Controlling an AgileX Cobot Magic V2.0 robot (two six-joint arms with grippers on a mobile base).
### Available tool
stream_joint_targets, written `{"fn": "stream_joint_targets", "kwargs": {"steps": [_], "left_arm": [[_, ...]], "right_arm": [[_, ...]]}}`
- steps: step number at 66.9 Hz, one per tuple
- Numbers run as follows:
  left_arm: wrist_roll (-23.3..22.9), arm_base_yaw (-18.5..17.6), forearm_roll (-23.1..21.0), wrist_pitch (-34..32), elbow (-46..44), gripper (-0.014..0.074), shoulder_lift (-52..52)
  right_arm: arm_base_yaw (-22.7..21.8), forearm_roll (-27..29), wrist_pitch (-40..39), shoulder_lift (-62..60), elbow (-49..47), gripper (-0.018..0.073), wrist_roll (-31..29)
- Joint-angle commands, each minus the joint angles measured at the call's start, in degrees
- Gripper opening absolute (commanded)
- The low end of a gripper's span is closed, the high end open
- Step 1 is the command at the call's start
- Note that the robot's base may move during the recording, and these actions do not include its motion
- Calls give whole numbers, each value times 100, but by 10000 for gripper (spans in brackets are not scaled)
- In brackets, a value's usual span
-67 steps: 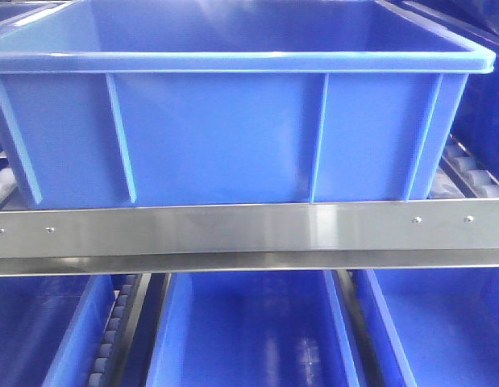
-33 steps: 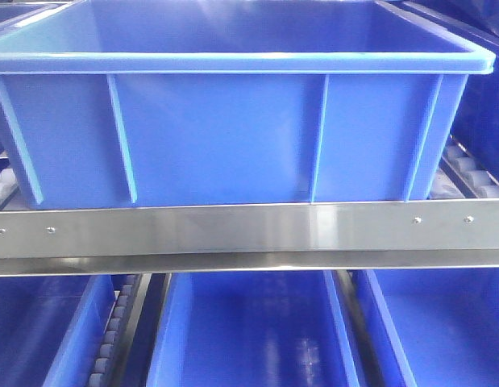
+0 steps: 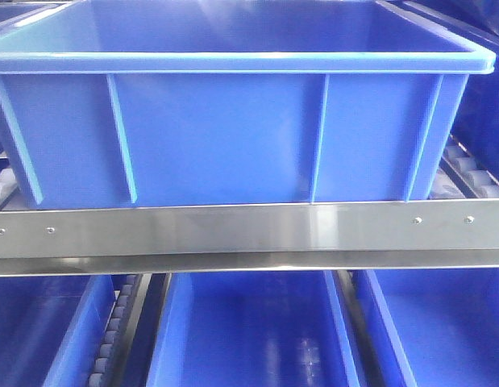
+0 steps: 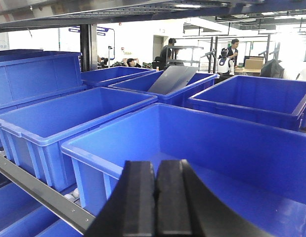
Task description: Grab silver tray and place in blue box
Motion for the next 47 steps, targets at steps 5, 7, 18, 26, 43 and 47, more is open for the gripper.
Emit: {"fn": "stream_joint_targets", "kwargs": {"steps": [5,7,18,26,43,47], "left_arm": [[-69,-38,-50,-410,-157,-90,16],[-69,-38,-50,-410,-157,-90,16],[-69,-38,-50,-410,-157,-90,16],[-69,-38,-50,-410,-157,-90,16],[-69,-38,-50,-410,-157,-90,16],[-69,-38,-50,-410,-157,-90,16]], "right_arm": [[-35,-34,-342,44,-155,50,-24],[-35,-34,-342,44,-155,50,-24],[-35,-34,-342,44,-155,50,-24],[-35,-34,-315,43,-155,50,-24],[-45,873,440,-75,248,50,-151],[-129,1686,870,-147,421,50,-596]]}}
